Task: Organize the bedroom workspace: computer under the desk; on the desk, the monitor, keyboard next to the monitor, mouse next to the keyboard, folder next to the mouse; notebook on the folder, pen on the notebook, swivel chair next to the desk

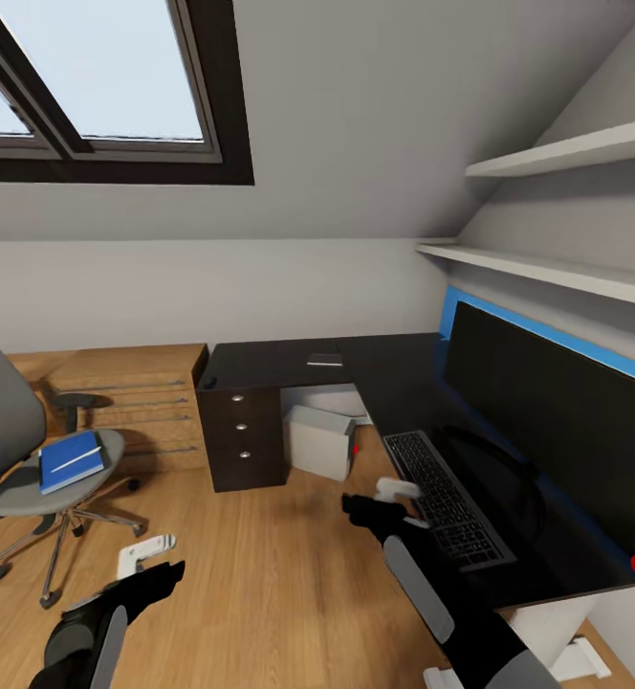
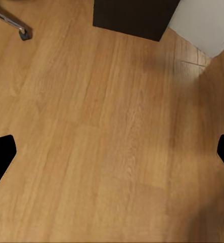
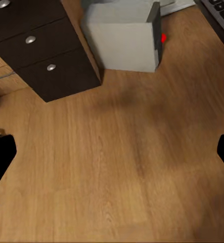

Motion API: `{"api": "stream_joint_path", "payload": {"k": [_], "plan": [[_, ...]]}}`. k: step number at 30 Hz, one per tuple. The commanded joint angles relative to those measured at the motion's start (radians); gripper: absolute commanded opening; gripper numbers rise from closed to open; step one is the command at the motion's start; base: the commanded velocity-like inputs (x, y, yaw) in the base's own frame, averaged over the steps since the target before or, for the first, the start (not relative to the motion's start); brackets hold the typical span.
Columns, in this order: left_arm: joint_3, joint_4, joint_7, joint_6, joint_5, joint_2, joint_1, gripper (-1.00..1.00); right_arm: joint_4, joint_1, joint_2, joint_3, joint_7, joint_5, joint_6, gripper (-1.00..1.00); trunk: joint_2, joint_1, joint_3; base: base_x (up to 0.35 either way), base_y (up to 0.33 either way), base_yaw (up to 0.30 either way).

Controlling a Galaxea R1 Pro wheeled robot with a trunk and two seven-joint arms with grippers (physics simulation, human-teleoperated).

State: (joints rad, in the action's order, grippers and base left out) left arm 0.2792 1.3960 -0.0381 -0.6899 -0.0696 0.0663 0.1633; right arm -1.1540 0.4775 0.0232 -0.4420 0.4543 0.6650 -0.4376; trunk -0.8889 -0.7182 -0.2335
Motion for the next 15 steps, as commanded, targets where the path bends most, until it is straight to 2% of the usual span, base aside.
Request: {"api": "stream_joint_path", "payload": {"k": [1,9,10,11,13,14,15], "plan": [[-0.003,-0.009,-0.005,0.025,-0.007,0.001,0.001,1.00,0.005,0.001,0.000,-0.023,0.011,-0.019,0.017,1.00,-0.001,0.000,-0.001,0.000,0.000,0.000],[0.000,-0.008,-0.005,0.047,-0.007,-0.001,0.001,1.00,0.002,0.001,0.001,-0.038,0.013,-0.037,0.041,1.00,-0.001,0.000,-0.001,0.000,0.000,0.000],[0.004,0.020,-0.003,0.045,-0.007,-0.009,0.001,1.00,0.001,0.001,0.002,-0.041,0.017,-0.040,0.044,1.00,-0.001,0.000,-0.001,0.000,0.000,0.106],[0.013,0.032,-0.001,0.045,-0.008,-0.014,0.001,1.00,0.001,0.001,0.003,-0.042,0.023,-0.041,0.047,1.00,-0.001,0.000,-0.001,0.060,0.014,0.167],[0.060,0.050,0.003,0.043,-0.008,-0.021,0.001,1.00,0.001,0.001,0.018,-0.048,0.057,-0.042,0.054,1.00,-0.001,0.000,-0.002,0.239,0.057,0.214],[0.077,0.055,0.004,0.043,-0.009,-0.023,0.001,1.00,0.003,0.001,0.032,-0.106,0.074,-0.044,0.057,1.00,-0.001,0.000,-0.002,0.314,0.076,0.017],[0.077,0.055,0.004,0.043,-0.009,-0.023,0.001,1.00,0.002,0.001,0.033,-0.114,0.075,-0.044,0.057,1.00,-0.001,0.000,-0.002,0.316,0.076,0.011]]}}
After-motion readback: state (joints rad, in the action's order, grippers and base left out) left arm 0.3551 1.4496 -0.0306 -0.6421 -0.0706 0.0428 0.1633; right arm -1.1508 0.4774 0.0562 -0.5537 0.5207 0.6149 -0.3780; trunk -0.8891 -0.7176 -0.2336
